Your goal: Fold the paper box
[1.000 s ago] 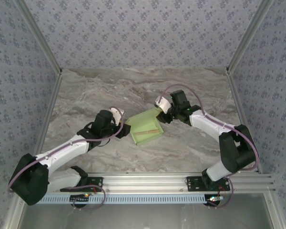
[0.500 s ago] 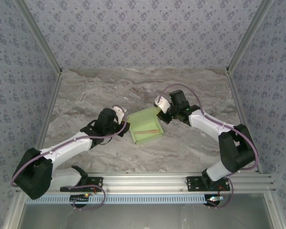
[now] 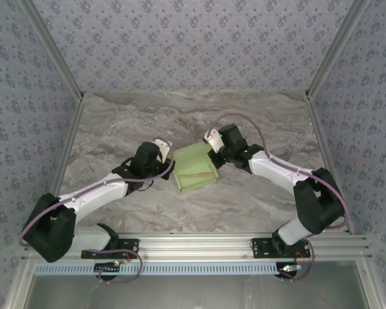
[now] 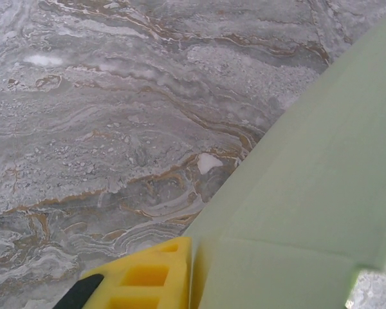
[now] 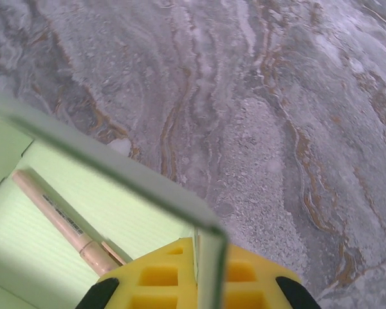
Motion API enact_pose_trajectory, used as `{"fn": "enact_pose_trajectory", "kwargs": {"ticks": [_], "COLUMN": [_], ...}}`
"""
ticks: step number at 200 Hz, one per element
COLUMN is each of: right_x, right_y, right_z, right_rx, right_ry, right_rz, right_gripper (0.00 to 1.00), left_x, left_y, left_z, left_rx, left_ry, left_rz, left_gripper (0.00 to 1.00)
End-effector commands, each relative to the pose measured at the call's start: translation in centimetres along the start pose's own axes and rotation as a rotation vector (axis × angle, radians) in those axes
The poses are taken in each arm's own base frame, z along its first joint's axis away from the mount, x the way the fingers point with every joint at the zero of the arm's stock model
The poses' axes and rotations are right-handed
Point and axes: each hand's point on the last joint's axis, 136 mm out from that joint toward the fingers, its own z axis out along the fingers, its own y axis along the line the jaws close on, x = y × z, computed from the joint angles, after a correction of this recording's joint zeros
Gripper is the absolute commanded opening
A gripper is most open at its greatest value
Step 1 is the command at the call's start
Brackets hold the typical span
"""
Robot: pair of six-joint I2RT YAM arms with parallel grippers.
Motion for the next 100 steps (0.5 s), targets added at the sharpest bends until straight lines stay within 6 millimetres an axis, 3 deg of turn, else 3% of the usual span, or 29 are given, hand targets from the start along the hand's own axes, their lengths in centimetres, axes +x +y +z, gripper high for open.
{"fn": "enact_pose_trajectory", "kwargs": {"ticks": [1, 62, 100], "right_x": [-1.9, -2.7, -2.6], "right_y": [-1.3, -1.8, -2.6], "right_z": [-0.7, -0.9, -0.2], "right_rx": [0.133, 0.293, 0.355], "right_ry": [-0.034, -0.110, -0.131], "right_rz": [0.145, 0.315, 0.421], "right_gripper": [0.03, 0.01, 0.00], "left_x": [-2.7, -4.0, -5.3], "left_y": [0.1, 3.4, 3.9], "left_z": [0.0, 0.2, 0.7], "left_rx": [-0.047, -0.298, -0.349], "left_ry": [-0.076, -0.133, -0.194], "left_rz": [-0.050, -0.217, -0.307], "left_gripper": [0.12, 0.11, 0.11]}}
